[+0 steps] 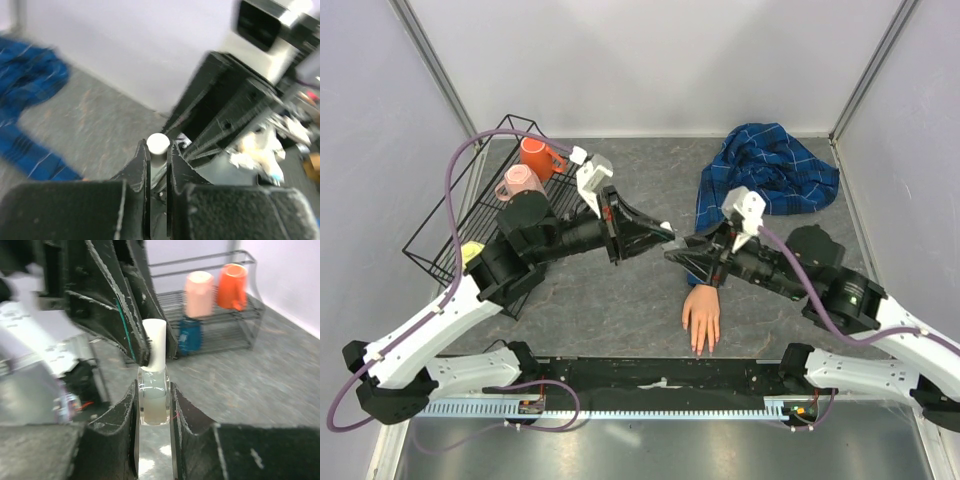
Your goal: Paint the nails
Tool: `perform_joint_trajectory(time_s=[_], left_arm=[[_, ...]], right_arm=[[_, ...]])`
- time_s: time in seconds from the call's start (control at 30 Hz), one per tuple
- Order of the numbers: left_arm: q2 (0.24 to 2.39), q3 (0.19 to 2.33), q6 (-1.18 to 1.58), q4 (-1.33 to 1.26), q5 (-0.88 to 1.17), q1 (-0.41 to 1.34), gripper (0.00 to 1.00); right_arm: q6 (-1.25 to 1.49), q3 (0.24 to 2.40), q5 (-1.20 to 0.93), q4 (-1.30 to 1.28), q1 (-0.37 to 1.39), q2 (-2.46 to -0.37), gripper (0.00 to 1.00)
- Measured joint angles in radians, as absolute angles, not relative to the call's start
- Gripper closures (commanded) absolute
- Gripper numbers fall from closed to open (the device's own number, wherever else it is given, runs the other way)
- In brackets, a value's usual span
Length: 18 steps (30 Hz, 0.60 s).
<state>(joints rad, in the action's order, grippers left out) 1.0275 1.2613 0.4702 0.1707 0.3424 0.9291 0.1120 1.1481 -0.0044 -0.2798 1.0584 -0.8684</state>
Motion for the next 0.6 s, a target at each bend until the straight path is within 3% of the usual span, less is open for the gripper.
perform_joint_trajectory(time_s=[0.17,0.33,0.37,0.4,0.43,0.47,0.57,0.6], left_arm=[[0.984,1.118,0.428,-0.136,0.693,0.923,0.98],[1.013,1.129,0.364,-0.204,0.972,0.922,0.98],[1.020,1.148,0.346,-0.190,1.003,0.922,0.93],[1.026,1.169,0.326,-0.167,1.027,0.922,0.73],[1.032,1.190,0.303,-0.133,1.039,0.921,0.62],[1.035,1.214,0.275,-0.088,1.037,0.920,0.44],[1.031,1.278,0.204,0.068,0.970,0.918,0.18],[1.028,1.291,0.188,0.105,0.940,0.917,0.18]], right_arm=[[0.165,1.091,-0.249,-0.245,1.066,-0.778,1.00],[0.230,1.043,-0.454,-0.154,1.071,-0.772,1.00],[0.241,1.033,-0.475,-0.133,1.071,-0.772,1.00],[0.253,1.022,-0.488,-0.107,1.071,-0.772,1.00],[0.259,1.018,-0.492,-0.096,1.071,-0.771,1.00],[0.265,1.012,-0.492,-0.080,1.071,-0.770,1.00],[0.266,1.003,-0.418,-0.025,1.068,-0.774,1.00],[0.265,1.002,-0.400,-0.024,1.066,-0.775,1.00]])
